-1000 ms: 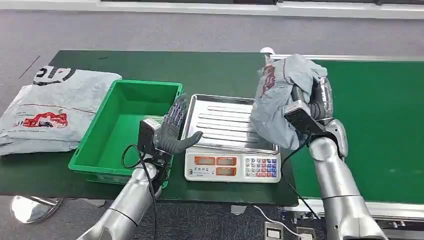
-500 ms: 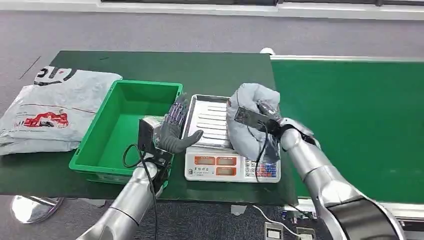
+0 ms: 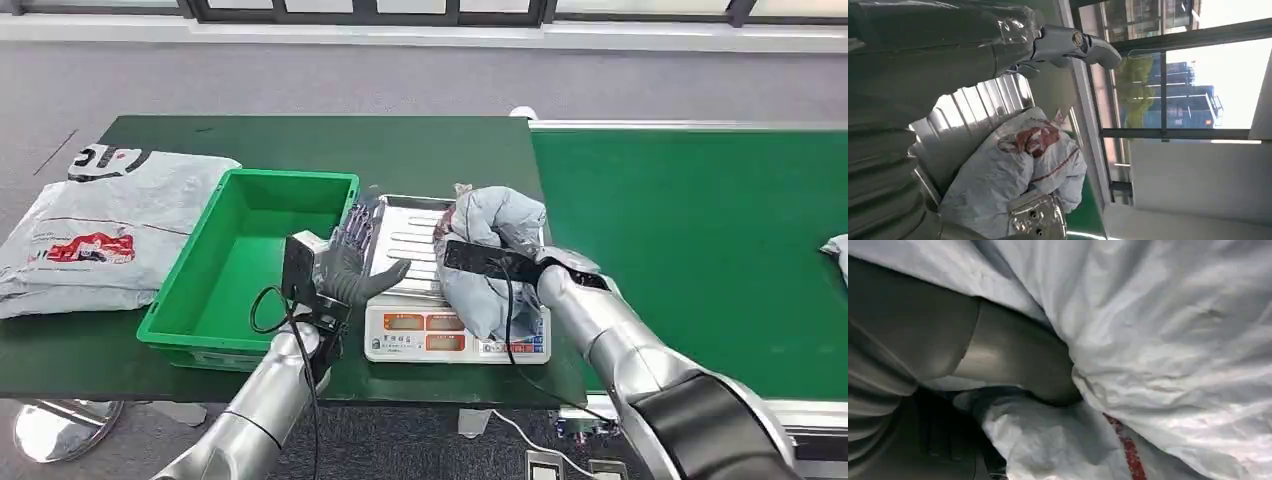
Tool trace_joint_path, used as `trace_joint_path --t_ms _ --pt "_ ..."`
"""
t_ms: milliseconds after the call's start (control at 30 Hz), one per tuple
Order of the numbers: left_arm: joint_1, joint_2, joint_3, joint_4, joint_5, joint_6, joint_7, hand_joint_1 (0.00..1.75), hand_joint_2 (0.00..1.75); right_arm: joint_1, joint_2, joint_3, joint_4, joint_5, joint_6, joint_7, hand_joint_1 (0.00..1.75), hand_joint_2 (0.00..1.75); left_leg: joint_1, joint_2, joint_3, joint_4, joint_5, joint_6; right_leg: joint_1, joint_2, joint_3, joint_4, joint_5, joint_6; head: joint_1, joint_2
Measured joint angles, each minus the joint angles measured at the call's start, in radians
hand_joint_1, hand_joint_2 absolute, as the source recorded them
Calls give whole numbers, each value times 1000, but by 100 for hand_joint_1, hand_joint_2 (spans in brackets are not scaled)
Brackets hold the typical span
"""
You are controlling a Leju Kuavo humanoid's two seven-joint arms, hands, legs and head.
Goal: Moved the parcel from conveyor to table for the left to box.
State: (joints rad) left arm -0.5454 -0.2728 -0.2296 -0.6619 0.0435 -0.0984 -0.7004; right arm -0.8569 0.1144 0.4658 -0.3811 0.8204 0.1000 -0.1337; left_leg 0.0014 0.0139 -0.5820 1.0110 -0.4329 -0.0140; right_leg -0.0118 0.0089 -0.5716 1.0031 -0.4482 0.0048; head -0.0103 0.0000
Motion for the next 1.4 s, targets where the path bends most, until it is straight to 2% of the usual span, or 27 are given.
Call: trace_joint_path --t_ms 67,100,200,267,367,433,467,667,767,933,1067,1233,1400 --pt "0 0 0 0 4 2 0 0 175 11 -1 -6 0 -56 -23 -72 0 175 0 0 1 0 0 -1 0 1 1 0 1 0 0 0" --pt "0 -2 0 0 8 4 0 0 175 19 -1 -15 0 -89 -42 -123 0 0 0 0 1 0 -1 -1 0 1 1 0 1 0 0 0" --pt "0 -4 0 -3 10 5 0 0 175 50 -1 -50 -3 -196 -57 -259 0 0 0 0 -1 0 1 -1 0 0 -1 1 1 0 0 0" --pt "0 -5 0 -3 12 5 0 0 175 68 0 -79 -9 -248 -63 -293 0 0 0 -1 -3 0 1 -1 0 -1 -3 1 1 0 0 0" --pt "1 -6 0 -3 12 6 0 0 175 94 3 -118 -26 -300 -141 -333 0 0 0 -2 -8 0 1 -1 0 -2 -8 1 1 0 0 0" --pt "1 -9 0 -3 12 5 0 0 175 119 3 -142 -45 -336 -189 -401 0 0 0 -3 -12 0 1 -1 0 -3 -11 1 1 0 0 0" --pt "1 -10 0 -3 12 4 0 0 175 126 3 -149 -50 -342 -195 -419 0 175 0 -4 -14 0 1 -1 0 -3 -13 1 1 0 0 0" --pt "0 -15 0 -3 12 -5 0 0 175 156 3 -185 -74 -378 -187 -473 0 175 0 -4 -19 0 1 -2 -1 -3 -18 1 1 0 0 0" --pt "0 -16 -1 -2 12 -11 0 0 175 161 0 -204 -76 -397 -175 -467 0 175 0 -4 -21 0 1 -1 -2 -3 -20 1 1 0 0 0" --pt "0 -16 -1 0 12 -11 0 0 175 161 -7 -217 -76 -369 -346 -406 0 175 0 -4 -21 0 2 -1 -2 -4 -20 1 1 0 0 0" --pt "-4 -16 -1 6 12 -6 0 0 175 173 -18 -248 -105 -426 -439 -508 0 175 0 -4 -22 0 2 0 -3 -4 -21 1 1 1 0 0" --pt "-13 -17 -1 13 12 -4 0 0 175 192 -29 -277 -165 -473 -450 -559 0 175 0 -5 -22 1 2 0 -3 -5 -21 1 1 1 0 0" --pt "-14 -16 -1 15 12 5 0 0 175 284 -47 -294 -356 -563 -459 -567 0 175 0 -8 -24 1 2 0 -3 -6 -22 1 1 1 0 0"
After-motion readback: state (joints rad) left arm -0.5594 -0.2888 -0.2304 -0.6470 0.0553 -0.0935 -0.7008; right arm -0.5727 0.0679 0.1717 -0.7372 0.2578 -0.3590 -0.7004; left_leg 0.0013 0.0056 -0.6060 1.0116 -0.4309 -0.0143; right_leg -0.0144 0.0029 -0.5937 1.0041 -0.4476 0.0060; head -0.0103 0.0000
